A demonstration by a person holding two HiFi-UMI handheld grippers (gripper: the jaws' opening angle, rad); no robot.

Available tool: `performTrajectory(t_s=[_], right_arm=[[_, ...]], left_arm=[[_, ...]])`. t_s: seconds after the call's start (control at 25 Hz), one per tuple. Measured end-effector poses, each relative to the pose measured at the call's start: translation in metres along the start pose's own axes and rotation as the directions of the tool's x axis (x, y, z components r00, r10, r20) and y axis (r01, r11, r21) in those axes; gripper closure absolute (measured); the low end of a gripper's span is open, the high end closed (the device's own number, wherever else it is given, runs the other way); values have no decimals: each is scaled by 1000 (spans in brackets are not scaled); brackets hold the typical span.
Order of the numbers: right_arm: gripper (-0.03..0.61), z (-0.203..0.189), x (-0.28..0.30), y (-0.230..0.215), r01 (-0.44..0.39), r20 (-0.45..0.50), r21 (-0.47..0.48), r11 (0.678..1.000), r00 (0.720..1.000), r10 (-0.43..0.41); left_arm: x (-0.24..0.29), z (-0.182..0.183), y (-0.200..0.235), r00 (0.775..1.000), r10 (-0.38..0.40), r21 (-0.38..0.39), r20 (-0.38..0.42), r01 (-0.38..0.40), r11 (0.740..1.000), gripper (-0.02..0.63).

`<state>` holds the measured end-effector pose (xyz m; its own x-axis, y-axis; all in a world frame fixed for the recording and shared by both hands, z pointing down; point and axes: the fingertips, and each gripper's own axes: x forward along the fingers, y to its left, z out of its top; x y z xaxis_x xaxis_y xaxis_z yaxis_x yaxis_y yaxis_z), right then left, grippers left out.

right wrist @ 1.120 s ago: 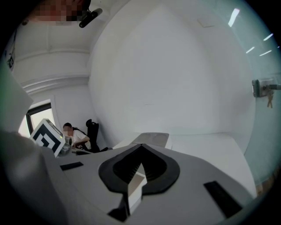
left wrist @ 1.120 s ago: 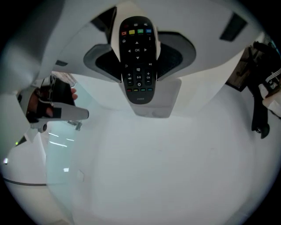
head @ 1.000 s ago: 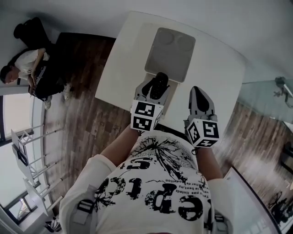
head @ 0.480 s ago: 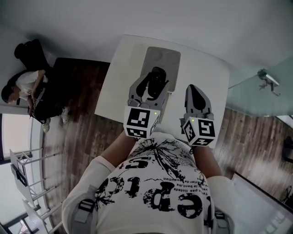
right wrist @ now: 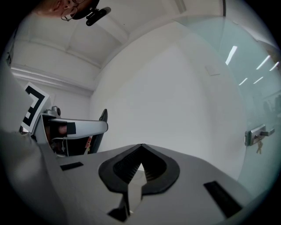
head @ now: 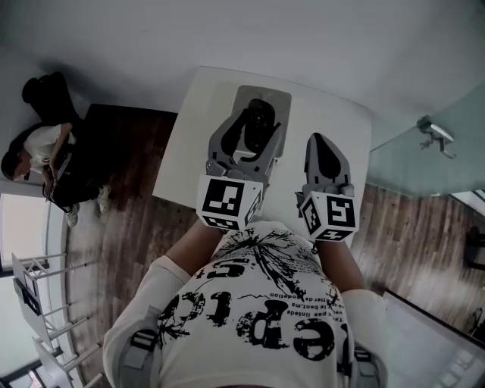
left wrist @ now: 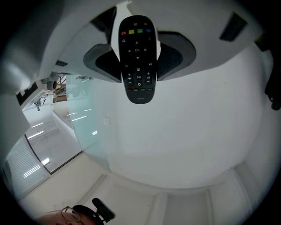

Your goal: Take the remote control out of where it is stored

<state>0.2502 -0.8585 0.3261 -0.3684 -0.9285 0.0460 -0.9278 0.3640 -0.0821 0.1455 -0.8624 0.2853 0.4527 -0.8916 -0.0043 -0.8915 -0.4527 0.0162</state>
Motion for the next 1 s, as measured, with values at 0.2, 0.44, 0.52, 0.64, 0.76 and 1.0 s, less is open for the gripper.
performTrajectory(t_s=[0.2, 0.44, 0.52, 0.64, 0.76, 1.0], right_arm=[[584, 2, 1, -5, -4, 1, 4, 1000, 1000, 4], [584, 9, 0, -16, 20, 24, -11, 1000, 1000, -19], [584, 8, 1, -19, 26, 23, -13, 1000, 999, -26], [584, 6, 1, -24, 34, 17, -8, 999, 999, -34], [584, 7, 3, -29, 31, 17, -8, 999, 999, -31], [584, 2, 5, -32, 36, -1, -7, 999, 999, -36]], left_arm=[[4, 2, -1, 1000, 9, 31, 4, -9, 999, 350], [13, -1, -4, 1000, 9, 43, -17, -8, 999, 350], [15, -4, -3, 1000, 8, 43, -23, -7, 999, 350], [18, -8, -4, 999, 9, 37, -34, -7, 999, 350], [22, -11, -4, 999, 10, 36, -38, -9, 999, 350], [26, -18, -5, 998, 11, 22, -56, -9, 1000, 350]])
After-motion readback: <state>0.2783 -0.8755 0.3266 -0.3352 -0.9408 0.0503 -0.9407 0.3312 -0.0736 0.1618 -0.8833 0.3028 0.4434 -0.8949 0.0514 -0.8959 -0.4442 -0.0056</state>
